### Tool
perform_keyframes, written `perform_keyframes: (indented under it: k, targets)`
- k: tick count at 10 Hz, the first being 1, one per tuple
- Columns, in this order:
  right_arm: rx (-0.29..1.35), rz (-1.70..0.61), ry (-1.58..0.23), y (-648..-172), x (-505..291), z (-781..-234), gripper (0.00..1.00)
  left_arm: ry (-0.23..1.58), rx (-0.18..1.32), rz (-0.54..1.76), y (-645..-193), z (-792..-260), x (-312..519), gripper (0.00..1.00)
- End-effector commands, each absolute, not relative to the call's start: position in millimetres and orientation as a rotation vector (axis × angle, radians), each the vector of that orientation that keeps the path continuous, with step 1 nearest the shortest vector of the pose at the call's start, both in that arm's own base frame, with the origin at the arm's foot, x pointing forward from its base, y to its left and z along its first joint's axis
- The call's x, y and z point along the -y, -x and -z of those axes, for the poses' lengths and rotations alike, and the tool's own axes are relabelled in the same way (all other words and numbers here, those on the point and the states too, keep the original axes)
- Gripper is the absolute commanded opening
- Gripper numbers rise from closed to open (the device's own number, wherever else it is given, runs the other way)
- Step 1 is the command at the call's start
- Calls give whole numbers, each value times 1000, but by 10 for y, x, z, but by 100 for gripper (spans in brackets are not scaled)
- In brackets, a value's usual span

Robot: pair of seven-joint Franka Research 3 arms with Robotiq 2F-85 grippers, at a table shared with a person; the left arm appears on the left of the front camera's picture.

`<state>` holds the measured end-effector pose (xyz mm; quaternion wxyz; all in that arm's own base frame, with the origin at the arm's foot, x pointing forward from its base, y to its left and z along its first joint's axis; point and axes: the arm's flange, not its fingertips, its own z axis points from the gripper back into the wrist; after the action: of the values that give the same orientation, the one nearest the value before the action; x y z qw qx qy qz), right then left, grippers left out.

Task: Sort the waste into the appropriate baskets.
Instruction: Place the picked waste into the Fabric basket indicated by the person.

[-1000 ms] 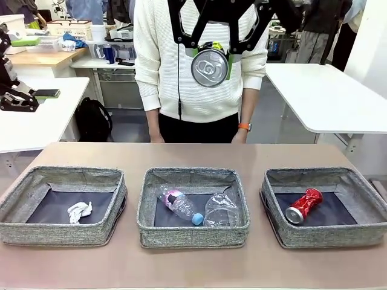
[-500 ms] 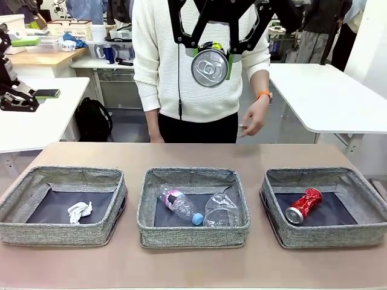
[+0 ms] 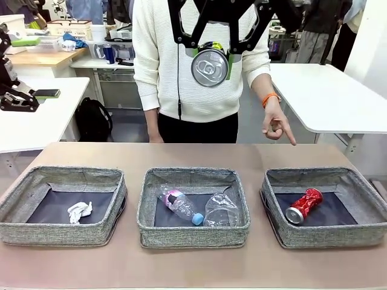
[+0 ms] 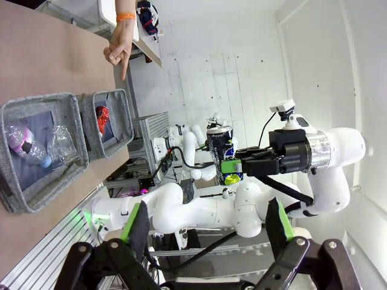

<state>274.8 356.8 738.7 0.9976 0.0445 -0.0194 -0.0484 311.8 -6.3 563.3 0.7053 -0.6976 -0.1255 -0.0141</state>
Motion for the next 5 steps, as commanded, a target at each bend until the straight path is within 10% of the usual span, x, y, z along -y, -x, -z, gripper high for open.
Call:
perform_keyframes:
  k: [1, 5]
  targets:
    - [43, 98, -88, -2739, -3568, -7386, 44, 1570, 288, 47, -3107, -5659, 52, 100]
    - [43, 98, -88, -2739, -3568, -7386, 44, 1570, 288, 47, -3107, -5659, 52, 100]
